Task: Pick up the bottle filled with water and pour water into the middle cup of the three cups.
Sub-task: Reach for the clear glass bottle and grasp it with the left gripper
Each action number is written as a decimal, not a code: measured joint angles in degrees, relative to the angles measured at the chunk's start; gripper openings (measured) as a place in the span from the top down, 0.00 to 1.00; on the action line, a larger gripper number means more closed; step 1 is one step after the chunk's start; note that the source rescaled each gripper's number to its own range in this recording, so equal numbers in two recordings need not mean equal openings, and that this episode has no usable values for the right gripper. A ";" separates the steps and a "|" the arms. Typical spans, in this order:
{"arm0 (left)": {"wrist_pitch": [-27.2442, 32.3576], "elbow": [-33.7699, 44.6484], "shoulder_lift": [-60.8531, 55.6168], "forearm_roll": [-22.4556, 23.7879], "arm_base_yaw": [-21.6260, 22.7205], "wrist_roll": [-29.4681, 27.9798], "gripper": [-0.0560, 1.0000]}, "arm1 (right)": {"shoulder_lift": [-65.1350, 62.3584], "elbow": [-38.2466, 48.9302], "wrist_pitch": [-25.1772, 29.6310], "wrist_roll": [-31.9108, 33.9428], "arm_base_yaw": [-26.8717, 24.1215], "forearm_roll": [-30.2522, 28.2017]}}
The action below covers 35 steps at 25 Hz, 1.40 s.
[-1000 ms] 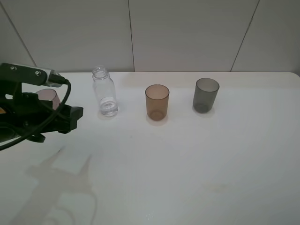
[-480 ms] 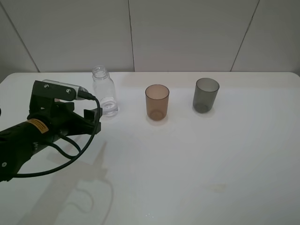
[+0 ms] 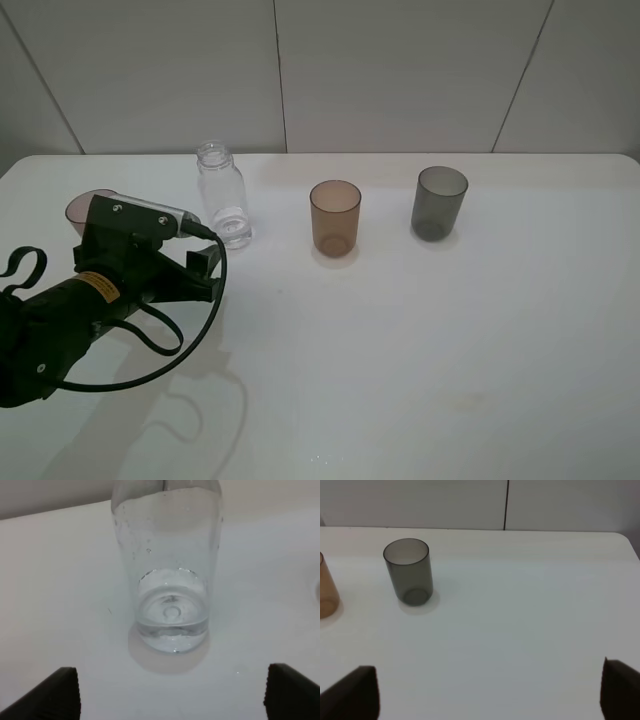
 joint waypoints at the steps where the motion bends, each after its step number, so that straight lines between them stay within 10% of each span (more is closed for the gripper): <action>1: 0.00 -0.13 0.07 -0.17 0.00 0.00 0.21 | 0.00 0.00 0.00 0.00 0.00 0.00; 35: -0.56 -5.12 1.43 3.19 2.62 2.77 0.21 | 0.00 0.00 0.00 0.00 0.00 0.00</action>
